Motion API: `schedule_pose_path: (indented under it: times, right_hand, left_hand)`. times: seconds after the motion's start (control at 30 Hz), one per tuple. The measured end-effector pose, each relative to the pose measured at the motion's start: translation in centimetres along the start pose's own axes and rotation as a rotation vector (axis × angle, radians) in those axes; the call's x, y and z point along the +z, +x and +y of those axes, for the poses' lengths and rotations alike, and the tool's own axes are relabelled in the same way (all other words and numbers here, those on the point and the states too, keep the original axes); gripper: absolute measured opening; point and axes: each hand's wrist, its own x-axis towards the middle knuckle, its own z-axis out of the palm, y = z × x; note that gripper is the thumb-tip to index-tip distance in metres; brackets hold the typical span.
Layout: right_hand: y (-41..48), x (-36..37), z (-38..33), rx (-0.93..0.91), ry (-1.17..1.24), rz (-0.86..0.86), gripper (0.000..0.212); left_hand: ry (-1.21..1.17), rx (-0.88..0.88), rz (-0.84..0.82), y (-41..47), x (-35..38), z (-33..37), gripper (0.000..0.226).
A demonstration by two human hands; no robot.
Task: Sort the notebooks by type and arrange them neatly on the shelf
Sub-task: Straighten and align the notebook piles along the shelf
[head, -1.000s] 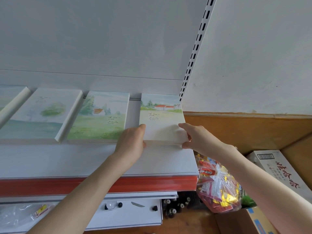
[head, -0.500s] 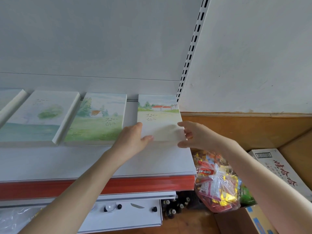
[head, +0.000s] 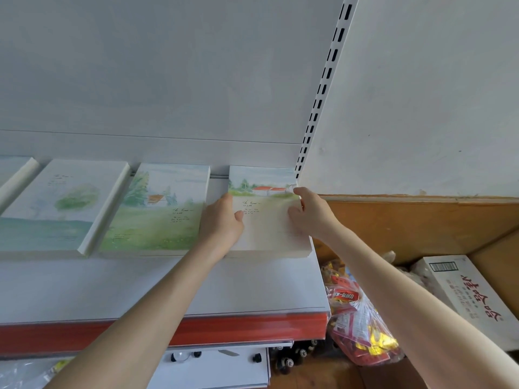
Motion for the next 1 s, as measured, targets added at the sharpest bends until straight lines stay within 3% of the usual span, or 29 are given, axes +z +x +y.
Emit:
schedule_pose_path:
  times: [0.2, 0.33, 0.47, 0.73, 0.83, 1.0]
  right_hand:
    - [-0.2, -0.3, -0.5, -0.032, -0.065, -0.061, 0.054]
    - [-1.5, -1.0, 0.7, -0.036, 0.051, -0.148, 0.066]
    - [-4.4, -1.4, 2.1, -0.103, -0.008, -0.299, 0.086]
    - [-5.5, -0.5, 1.7, -0.174, -0.061, -0.178, 0.075]
    - [-5.8, -0.3, 1.5, -0.194, -0.056, -0.176, 0.069]
    - [-5.4, -0.3, 1.5, -0.175, -0.047, -0.169, 0.074]
  left_hand:
    - [0.042, 0.027, -0.02, -0.2, -0.1, 0.1, 0.033]
    - [0.047, 0.107, -0.082, -1.5, -1.2, -0.2, 0.03]
    - [0.203, 0.163, -0.229, -3.7, -2.0, -1.1, 0.065]
    - [0.203, 0.177, -0.213, -4.1, -1.5, -1.6, 0.053]
    - [0.185, 0.184, -0.209, -4.0, -1.7, -2.1, 0.035]
    - [0.176, 0.198, -0.211, -3.8, -2.0, -2.2, 0.05]
